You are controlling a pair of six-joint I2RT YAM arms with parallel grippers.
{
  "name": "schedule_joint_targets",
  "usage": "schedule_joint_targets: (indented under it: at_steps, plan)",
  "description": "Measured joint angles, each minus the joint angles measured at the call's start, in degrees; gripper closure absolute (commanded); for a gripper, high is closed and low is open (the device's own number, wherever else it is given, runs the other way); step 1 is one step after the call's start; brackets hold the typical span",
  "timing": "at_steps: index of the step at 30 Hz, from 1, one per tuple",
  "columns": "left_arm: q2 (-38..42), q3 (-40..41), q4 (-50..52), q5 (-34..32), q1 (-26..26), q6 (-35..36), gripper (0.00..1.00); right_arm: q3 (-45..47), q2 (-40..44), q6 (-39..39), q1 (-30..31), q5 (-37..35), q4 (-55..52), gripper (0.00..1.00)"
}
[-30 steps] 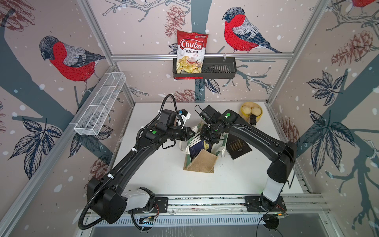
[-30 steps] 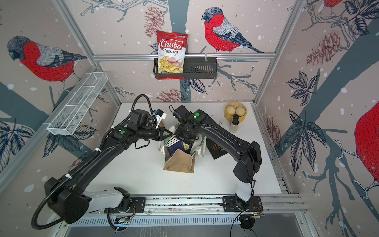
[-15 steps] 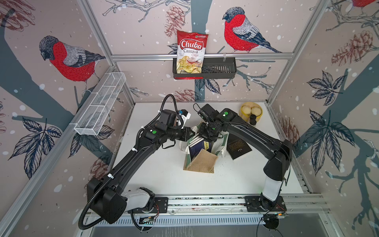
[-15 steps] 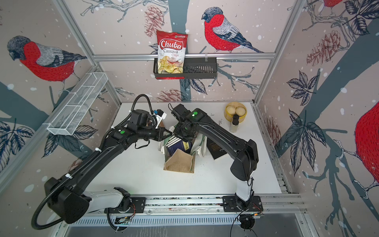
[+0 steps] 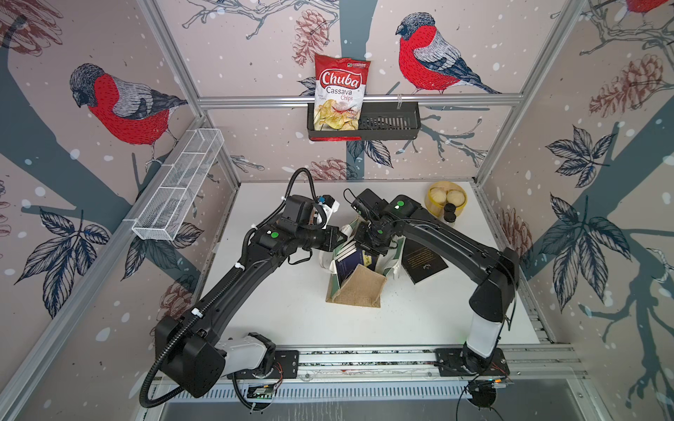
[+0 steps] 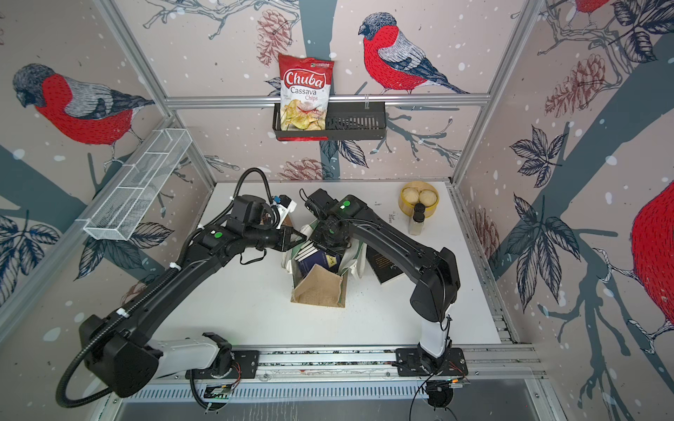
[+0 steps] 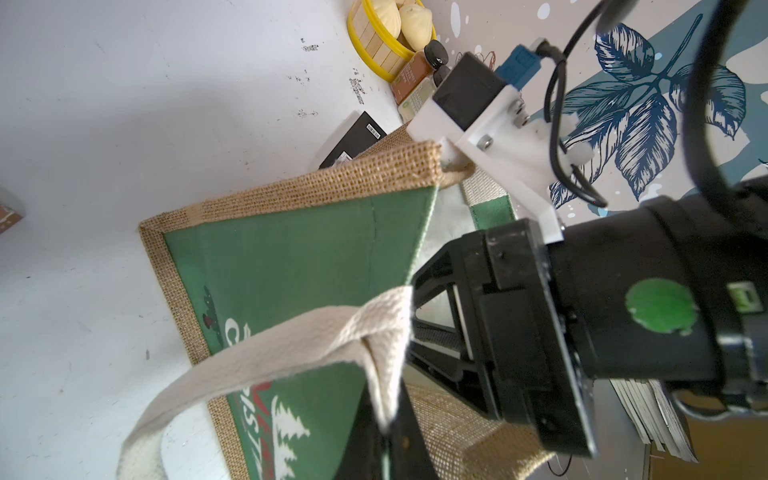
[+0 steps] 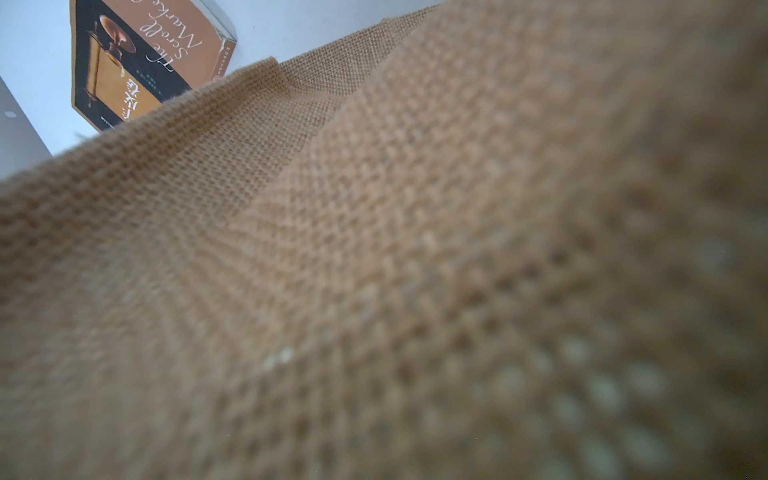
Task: Take out the books from the canvas bag
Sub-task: Pick up the book from the canvas bag.
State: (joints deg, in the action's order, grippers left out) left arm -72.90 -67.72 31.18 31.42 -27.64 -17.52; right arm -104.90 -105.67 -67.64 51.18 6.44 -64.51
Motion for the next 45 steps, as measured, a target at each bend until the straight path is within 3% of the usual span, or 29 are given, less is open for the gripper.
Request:
schedule_joint_targets:
  at_steps: [19, 23, 34, 45]
  plan:
    - [0.00, 0.61, -0.50, 0.04, 0.00, 0.02, 1.00, 2.62, -0.28, -0.17, -0.55, -0.24, 2.95, 0.69]
    - [-0.11, 0.63, -0.50, 0.33, 0.00, 0.04, 1.00, 4.52, 0.85, -0.17, -0.61, -0.17, 4.04, 0.73]
    - [-0.52, 0.11, -0.39, -0.31, 0.00, 1.38, 1.00, 6.82, 5.05, -0.13, -0.74, -0.61, 3.43, 0.97]
    - [-0.11, -2.01, 3.41, -8.57, 0.15, 5.81, 1.00, 1.53, 5.92, 0.24, -1.09, -0.87, 1.42, 1.00]
